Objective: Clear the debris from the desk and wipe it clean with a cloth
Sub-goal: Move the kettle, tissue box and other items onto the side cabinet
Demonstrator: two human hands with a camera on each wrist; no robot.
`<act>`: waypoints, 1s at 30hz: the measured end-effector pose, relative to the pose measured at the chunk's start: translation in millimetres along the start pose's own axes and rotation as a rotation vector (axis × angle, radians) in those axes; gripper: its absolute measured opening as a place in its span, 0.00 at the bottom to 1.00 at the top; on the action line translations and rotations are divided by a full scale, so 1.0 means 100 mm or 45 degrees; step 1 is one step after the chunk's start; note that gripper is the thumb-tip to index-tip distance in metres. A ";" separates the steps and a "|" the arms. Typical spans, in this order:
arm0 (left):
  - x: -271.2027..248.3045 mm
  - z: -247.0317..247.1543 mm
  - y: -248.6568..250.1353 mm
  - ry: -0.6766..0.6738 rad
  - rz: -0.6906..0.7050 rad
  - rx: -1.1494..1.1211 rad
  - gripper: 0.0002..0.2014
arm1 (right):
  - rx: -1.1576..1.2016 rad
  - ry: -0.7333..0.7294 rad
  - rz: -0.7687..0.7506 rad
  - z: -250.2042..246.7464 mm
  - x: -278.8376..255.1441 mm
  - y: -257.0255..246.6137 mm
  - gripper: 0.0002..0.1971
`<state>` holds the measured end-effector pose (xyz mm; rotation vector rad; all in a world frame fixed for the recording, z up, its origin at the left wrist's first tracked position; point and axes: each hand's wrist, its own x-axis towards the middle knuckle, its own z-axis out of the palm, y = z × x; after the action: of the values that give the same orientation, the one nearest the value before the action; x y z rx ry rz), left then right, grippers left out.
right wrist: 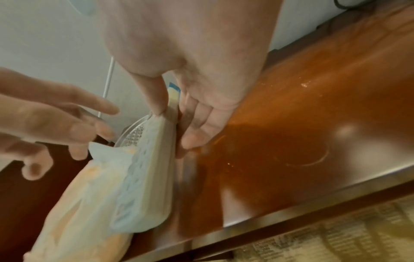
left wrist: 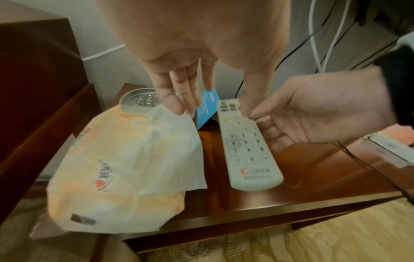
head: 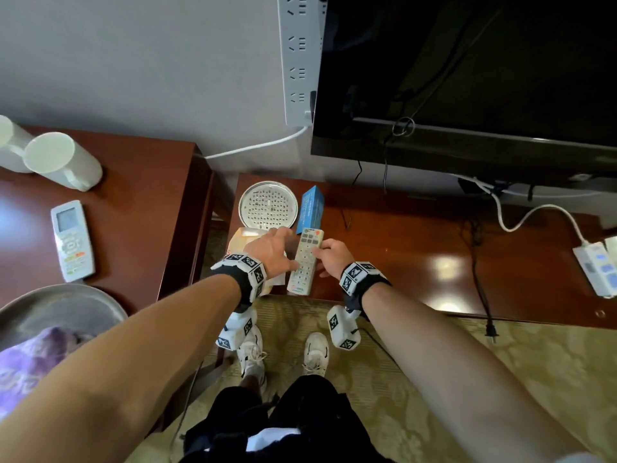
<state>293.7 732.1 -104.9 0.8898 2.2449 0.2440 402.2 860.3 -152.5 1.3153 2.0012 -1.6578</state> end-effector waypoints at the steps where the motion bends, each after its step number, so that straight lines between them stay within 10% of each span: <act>1: -0.01 0.00 -0.03 0.014 0.012 0.029 0.32 | -0.052 -0.005 0.013 0.00 0.01 0.03 0.10; 30: -0.15 -0.30 -0.55 0.091 -0.092 0.097 0.38 | -0.694 0.195 0.077 0.23 0.02 -0.27 0.13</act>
<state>253.0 683.4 -96.8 0.8497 2.3613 0.1605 373.1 841.7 -143.5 1.2973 2.2484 -0.9018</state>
